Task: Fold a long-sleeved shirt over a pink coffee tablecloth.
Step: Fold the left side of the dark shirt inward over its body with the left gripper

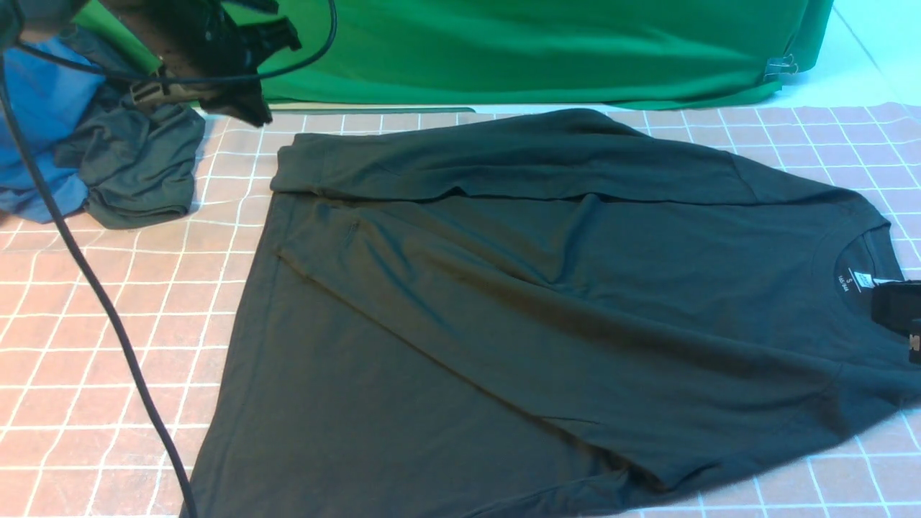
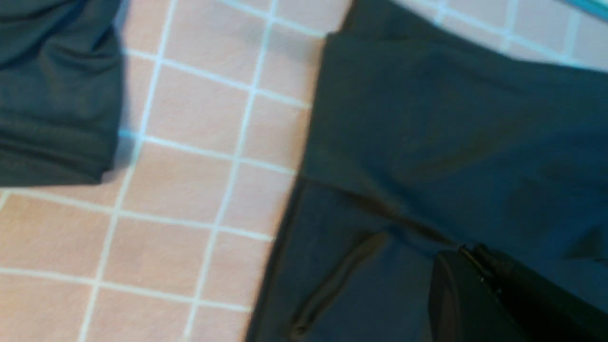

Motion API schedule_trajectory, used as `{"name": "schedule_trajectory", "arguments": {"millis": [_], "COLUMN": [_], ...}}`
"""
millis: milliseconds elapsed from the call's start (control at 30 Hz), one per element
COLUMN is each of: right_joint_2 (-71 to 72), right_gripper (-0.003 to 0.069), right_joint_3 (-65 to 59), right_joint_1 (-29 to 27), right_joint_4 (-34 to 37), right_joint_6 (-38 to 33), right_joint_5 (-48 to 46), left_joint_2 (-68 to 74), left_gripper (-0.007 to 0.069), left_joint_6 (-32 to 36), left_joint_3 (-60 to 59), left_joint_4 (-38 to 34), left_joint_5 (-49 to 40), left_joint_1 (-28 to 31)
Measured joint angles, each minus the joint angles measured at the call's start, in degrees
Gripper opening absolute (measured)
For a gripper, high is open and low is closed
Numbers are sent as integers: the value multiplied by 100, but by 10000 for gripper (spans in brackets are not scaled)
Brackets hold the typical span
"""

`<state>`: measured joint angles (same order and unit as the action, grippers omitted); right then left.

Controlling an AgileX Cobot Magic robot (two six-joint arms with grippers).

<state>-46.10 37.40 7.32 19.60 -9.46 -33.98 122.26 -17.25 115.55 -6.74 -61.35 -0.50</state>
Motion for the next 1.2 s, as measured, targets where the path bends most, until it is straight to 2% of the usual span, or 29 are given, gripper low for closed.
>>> {"name": "schedule_trajectory", "arguments": {"millis": [100, 200, 267, 300, 433, 567, 667, 767, 833, 900, 933, 1033, 1100, 1200], "right_joint_2": [0, 0, 0, 0, 0, 0, 0, 0, 0, 0, 0, 0, 0, 0], "right_gripper": [143, 144, 144, 144, 144, 144, 144, 144, 144, 144, 144, 144, 144, 144], "right_joint_3": [0, 0, 0, 0, 0, 0, 0, 0, 0, 0, 0, 0, 0, 0], "right_joint_1": [0, 0, 0, 0, 0, 0, 0, 0, 0, 0, 0, 0, 0, 0], "right_joint_4": [0, 0, 0, 0, 0, 0, 0, 0, 0, 0, 0, 0, 0, 0], "right_joint_6": [-2, -2, -2, -2, -2, -2, -2, -2, -2, -2, -2, -2, -2, -2], "right_joint_5": [0, 0, -15, -15, -19, -19, -19, -7, 11, 23, 30, 30, 30, 30], "left_joint_2": [221, 457, 723, 761, 1048, 1186, 1281, 1339, 1344, 1351, 1353, 1353, 1353, 1353], "left_gripper": [22, 69, 155, 171, 356, 463, 486, 451, 376, 290, 206, 57, 28, 25], "left_joint_6": [100, 162, 178, 180, 199, 199, 199, 206, 206, 206, 206, 299, 383, 438], "left_joint_3": [-6, -6, -6, -6, -6, -6, -6, -6, -6, 14, 52, 140, 203, 287], "left_joint_4": [107, 224, 317, 328, 334, 316, 266, 219, 225, 273, 330, 433, 517, 607], "left_joint_5": [40, 227, 476, 520, 1083, 1400, 1439, 1467, 1471, 1465, 1434, 1376, 1326, 1247], "left_joint_1": [0, 0, 0, 0, 0, 0, 0, 0, 0, 0, 0, 0, 0, 0]}}
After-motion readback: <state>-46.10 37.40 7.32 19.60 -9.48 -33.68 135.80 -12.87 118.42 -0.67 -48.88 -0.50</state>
